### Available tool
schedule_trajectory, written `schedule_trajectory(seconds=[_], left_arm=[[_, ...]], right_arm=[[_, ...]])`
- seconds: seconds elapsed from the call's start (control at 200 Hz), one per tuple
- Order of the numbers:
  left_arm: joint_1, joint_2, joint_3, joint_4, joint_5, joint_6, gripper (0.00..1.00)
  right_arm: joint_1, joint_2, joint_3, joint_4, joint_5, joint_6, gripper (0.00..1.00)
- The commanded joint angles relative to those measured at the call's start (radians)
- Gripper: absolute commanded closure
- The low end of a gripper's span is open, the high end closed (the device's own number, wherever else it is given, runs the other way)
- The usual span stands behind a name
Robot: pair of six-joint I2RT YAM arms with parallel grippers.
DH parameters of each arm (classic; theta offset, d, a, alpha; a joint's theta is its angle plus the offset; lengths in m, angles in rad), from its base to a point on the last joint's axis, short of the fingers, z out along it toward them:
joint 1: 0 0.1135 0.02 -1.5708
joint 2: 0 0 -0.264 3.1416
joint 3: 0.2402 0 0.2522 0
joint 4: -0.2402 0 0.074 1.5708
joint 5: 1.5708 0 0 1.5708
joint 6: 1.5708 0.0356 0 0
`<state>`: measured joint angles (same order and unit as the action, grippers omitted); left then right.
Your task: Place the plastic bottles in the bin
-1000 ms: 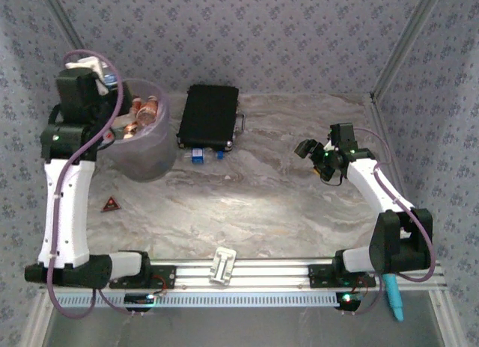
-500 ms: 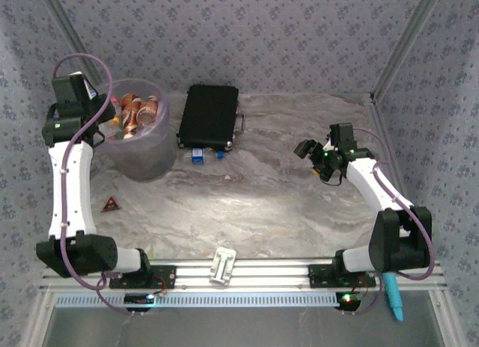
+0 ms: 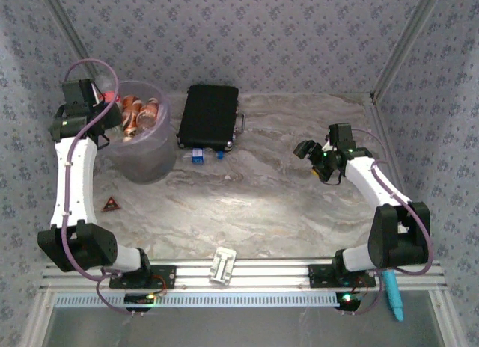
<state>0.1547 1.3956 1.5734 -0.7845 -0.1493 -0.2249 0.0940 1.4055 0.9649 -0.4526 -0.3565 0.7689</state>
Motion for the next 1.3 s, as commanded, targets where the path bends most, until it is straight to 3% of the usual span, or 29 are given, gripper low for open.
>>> schedule_trajectory(seconds=[0.0, 0.105, 0.24, 0.535, 0.795, 1.049, 1.204, 1.294], left_arm=[[0.001, 0.009, 0.105, -0.076, 0.011, 0.044, 0.21], [0.001, 0.052, 0.224, -0.133, 0.037, 0.069, 0.09], [0.000, 0.082, 0.330, -0.170, 0.026, 0.090, 0.09], [0.002, 0.101, 0.263, -0.138, 0.050, 0.074, 0.46], [-0.010, 0.059, 0.056, -0.077, 0.049, 0.041, 0.55], [-0.009, 0.008, -0.083, -0.036, 0.022, 0.025, 0.57], [-0.011, 0.028, 0.027, -0.062, 0.027, 0.041, 0.56], [-0.019, 0.045, 0.131, -0.093, 0.028, 0.068, 0.45]], right_arm=[[0.003, 0.011, 0.004, 0.006, -0.012, -0.013, 0.11], [0.012, 0.018, 0.003, 0.018, -0.013, -0.005, 0.11], [0.023, 0.024, 0.005, 0.017, -0.010, -0.003, 0.11], [0.024, 0.030, 0.002, 0.017, -0.009, -0.008, 0.11], [0.023, 0.033, 0.003, 0.016, -0.008, -0.008, 0.11], [0.023, 0.033, 0.003, 0.017, -0.009, -0.008, 0.11], [0.027, 0.034, 0.010, 0.012, -0.010, -0.008, 0.11], [0.029, 0.034, 0.013, 0.013, -0.008, -0.006, 0.11]])
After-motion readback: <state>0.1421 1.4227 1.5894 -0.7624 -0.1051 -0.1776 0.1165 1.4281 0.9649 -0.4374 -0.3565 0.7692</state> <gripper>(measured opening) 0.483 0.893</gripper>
